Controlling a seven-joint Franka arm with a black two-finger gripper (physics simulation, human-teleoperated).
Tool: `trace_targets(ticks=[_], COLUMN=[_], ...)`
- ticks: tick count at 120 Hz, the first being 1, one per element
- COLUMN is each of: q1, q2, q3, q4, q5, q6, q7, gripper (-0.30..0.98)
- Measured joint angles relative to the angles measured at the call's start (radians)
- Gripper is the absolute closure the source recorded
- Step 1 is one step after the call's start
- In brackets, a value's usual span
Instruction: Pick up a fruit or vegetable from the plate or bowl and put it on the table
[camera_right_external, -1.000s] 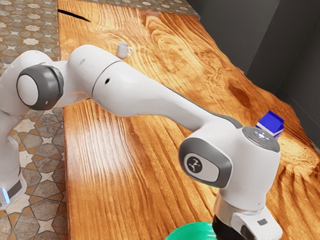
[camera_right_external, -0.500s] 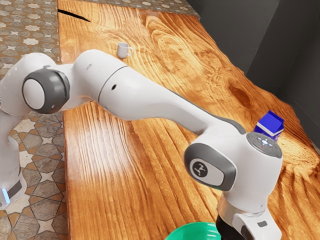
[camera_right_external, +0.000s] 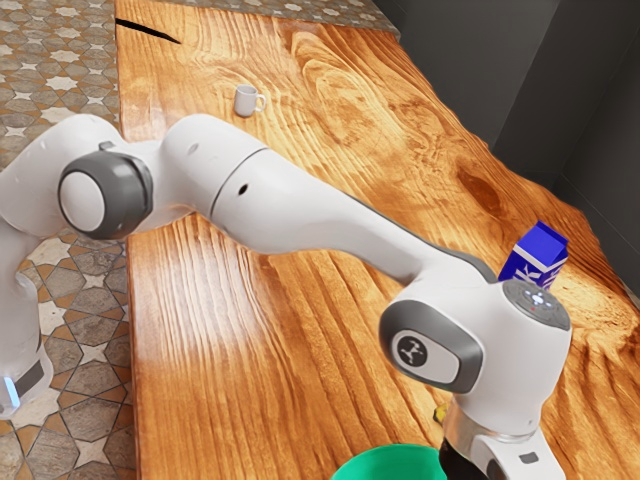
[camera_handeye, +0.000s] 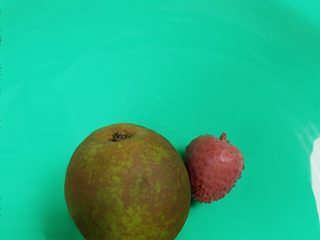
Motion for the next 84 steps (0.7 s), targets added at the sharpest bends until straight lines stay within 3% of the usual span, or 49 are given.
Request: trace_targets(ticks=[84], q1=[0.007], q2=[0.037], q3=[-0.009], q4=[0.026], q5=[0.006], q6=[0.013], q7=[0.048], gripper=[0.0])
